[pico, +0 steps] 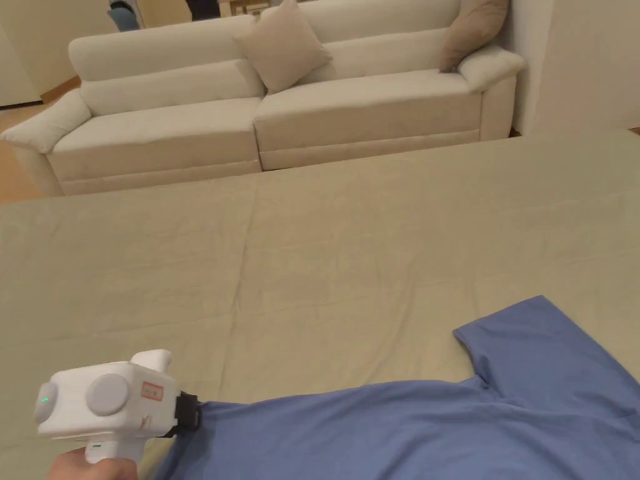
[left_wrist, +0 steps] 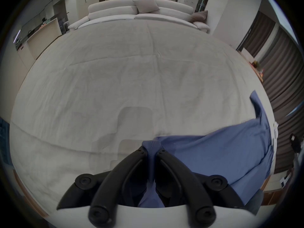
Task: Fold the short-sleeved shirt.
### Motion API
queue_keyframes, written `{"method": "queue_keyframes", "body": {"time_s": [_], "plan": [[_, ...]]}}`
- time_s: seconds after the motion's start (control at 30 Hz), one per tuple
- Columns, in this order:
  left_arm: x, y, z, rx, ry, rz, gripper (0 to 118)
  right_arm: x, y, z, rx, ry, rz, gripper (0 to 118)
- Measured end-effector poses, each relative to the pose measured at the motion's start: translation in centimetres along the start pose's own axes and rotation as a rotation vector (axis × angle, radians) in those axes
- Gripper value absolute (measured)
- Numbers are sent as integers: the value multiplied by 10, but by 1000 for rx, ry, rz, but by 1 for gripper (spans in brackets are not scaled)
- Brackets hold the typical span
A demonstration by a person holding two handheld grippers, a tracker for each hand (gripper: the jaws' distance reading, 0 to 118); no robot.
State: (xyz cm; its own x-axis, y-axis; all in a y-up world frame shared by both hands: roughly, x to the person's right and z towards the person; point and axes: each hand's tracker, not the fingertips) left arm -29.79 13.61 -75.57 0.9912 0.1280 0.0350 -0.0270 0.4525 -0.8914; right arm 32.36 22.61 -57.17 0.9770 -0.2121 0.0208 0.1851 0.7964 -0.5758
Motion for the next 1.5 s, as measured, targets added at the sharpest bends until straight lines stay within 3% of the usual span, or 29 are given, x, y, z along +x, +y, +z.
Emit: {"method": "queue_keyframes", "body": {"time_s": [0.07,0.2,0.23,0.33,0.37,0.4,0.5,0.53,0.57,0.6,0.63,0.67,0.7,0.73,0.77,0.87,0.97,1.07,1.23,1.37,1.5], "plan": [[-4,-3,12,67,-35,77,6,3,17,-25,-11,12,11,0],[1,-4,34,106,-59,47,6,18,53,-103,-70,30,45,2],[4,-5,39,130,-43,33,6,24,61,-130,-131,57,43,28],[7,-8,53,166,-107,59,6,30,71,-199,-317,6,85,82],[8,-7,55,159,-114,68,6,31,68,-218,-378,15,74,118],[8,-8,57,168,-128,73,6,35,74,-237,-379,42,72,111],[25,-10,61,168,-95,28,6,24,62,-278,-565,-38,90,104],[27,-9,59,162,-77,7,6,24,40,-274,-534,-32,129,97],[28,-8,57,148,-70,0,6,20,37,-272,-483,-100,198,97],[28,-6,55,147,-73,11,6,19,36,-271,-467,-69,190,96],[27,-6,53,141,-87,19,6,14,40,-265,-454,-74,199,86],[28,-6,51,140,-91,28,6,6,45,-256,-423,-72,242,62],[29,-6,49,139,-79,42,6,3,46,-252,-394,-47,257,12],[26,-3,46,135,-71,48,6,-1,45,-249,-390,-34,275,1],[27,-3,44,132,-65,53,6,-5,45,-244,-350,-76,295,1],[29,-4,45,147,-37,45,6,-14,43,-226,-281,-63,310,1],[30,-16,63,205,-58,60,6,-11,51,-182,-153,-10,198,1],[27,-33,93,266,-88,74,6,-14,48,-118,-2,-14,195,1],[30,-85,155,356,-61,22,6,-10,11,-10,116,-9,164,1],[27,-135,190,351,-72,32,6,6,-30,51,80,-7,118,1],[25,-194,197,268,-71,50,6,26,-83,68,-116,21,93,1]]}}
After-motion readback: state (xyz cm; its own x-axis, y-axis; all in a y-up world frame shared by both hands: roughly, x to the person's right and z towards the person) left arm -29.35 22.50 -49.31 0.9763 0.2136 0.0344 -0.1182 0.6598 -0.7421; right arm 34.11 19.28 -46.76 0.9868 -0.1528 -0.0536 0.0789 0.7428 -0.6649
